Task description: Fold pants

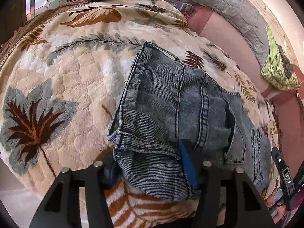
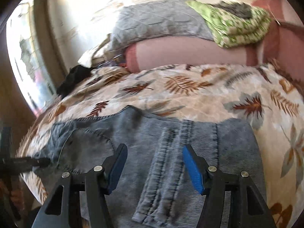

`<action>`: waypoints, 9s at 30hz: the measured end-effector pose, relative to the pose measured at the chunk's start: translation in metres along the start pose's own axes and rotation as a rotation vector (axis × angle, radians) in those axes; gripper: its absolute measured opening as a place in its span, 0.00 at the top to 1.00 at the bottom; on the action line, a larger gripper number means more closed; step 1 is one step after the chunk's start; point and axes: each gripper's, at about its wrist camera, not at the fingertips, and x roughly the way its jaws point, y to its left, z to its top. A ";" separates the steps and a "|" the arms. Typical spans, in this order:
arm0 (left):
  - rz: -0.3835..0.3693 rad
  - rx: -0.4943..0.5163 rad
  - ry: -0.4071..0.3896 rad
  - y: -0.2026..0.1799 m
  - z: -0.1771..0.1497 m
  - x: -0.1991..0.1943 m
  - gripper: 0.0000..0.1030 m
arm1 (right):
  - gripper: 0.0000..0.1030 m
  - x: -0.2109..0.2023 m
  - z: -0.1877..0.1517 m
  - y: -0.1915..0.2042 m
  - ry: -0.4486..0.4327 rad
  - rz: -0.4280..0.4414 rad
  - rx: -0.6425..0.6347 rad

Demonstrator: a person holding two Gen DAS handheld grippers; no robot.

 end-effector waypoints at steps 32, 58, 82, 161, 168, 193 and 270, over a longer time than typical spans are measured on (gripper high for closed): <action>-0.077 0.649 -0.119 -0.271 -0.037 -0.096 0.78 | 0.38 -0.091 0.005 -0.176 -0.189 -0.162 0.435; 0.049 0.588 0.029 -0.263 -0.065 0.000 0.38 | 0.38 -0.058 0.017 -0.150 0.062 -0.003 0.257; -0.016 0.651 0.094 -0.241 -0.099 0.008 0.39 | 0.34 -0.023 -0.025 -0.134 0.458 0.016 0.132; 0.186 0.667 -0.332 -0.284 -0.101 -0.126 0.27 | 0.44 -0.172 0.025 -0.060 0.048 0.084 -0.052; 0.211 0.666 -0.288 -0.280 -0.099 -0.103 0.27 | 0.44 -0.150 0.017 -0.069 0.101 0.085 -0.026; 0.346 0.622 -0.029 -0.234 -0.100 0.011 0.27 | 0.44 -0.056 -0.028 -0.090 0.327 0.051 0.050; 0.294 0.592 -0.055 -0.225 -0.089 0.000 0.11 | 0.28 -0.035 -0.044 -0.082 0.338 0.048 -0.021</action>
